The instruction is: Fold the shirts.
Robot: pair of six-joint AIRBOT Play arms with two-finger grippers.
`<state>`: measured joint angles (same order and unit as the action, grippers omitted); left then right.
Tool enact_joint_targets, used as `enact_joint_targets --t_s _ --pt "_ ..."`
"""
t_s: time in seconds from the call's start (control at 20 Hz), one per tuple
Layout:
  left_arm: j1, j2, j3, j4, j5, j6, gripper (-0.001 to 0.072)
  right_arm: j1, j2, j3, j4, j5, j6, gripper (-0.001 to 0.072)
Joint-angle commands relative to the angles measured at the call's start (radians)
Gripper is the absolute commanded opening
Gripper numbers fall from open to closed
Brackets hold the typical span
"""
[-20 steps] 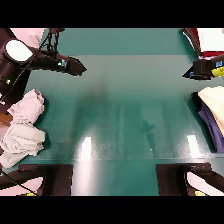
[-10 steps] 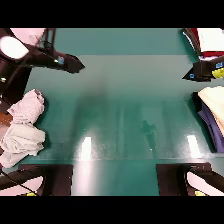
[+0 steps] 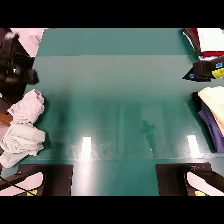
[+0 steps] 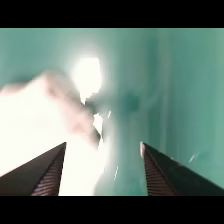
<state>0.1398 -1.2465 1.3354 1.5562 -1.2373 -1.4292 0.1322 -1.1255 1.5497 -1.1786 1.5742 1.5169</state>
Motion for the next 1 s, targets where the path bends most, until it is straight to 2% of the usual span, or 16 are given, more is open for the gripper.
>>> enact_joint_targets --t_s 0.0,0.2,0.25,0.3,0.35,0.55,0.65,0.75,0.8,0.85,0.95 --pt "0.103 0.003 -0.230 0.057 0.123 -0.040 0.0556 0.001 0.000 0.000 0.000 -0.005 0.000 0.0014" --pt "0.106 0.003 -0.356 0.055 0.261 -0.042 0.0554 0.001 -0.001 0.000 0.001 -0.004 0.001 0.0015" --pt "0.106 0.003 -0.356 0.056 0.269 -0.049 0.0486 0.001 -0.001 0.000 0.001 -0.004 0.000 0.0015" --pt "0.106 0.003 -0.350 0.056 0.269 -0.057 0.0205 0.001 -0.001 0.000 0.001 -0.004 0.000 0.0014" --pt "0.106 0.005 -0.349 0.054 0.270 -0.057 0.0026 0.001 -0.001 0.000 0.001 -0.004 0.000 0.0015" --pt "0.094 0.030 -0.236 -0.040 0.219 -0.031 0.0021 0.001 0.000 0.002 0.001 -0.011 0.000 0.0015" --pt "0.047 0.076 -0.105 -0.187 0.201 0.136 0.0021 -0.003 0.005 0.005 0.002 -0.037 0.000 0.0014" --pt "-0.034 0.108 0.057 -0.454 0.098 0.364 0.0021 -0.010 0.022 0.005 0.002 -0.076 0.000 0.0014" --pt "-0.085 0.113 0.133 -0.556 0.035 0.435 0.0021 -0.010 0.035 0.005 0.000 -0.100 0.000 0.0014" --pt "-0.148 0.113 0.205 -0.623 -0.013 0.454 0.0021 -0.010 0.050 0.005 0.000 -0.129 0.000 0.0015" --pt "-0.298 0.113 0.309 -0.663 -0.033 0.478 0.0021 -0.010 0.081 0.005 0.000 -0.200 0.000 0.0015"
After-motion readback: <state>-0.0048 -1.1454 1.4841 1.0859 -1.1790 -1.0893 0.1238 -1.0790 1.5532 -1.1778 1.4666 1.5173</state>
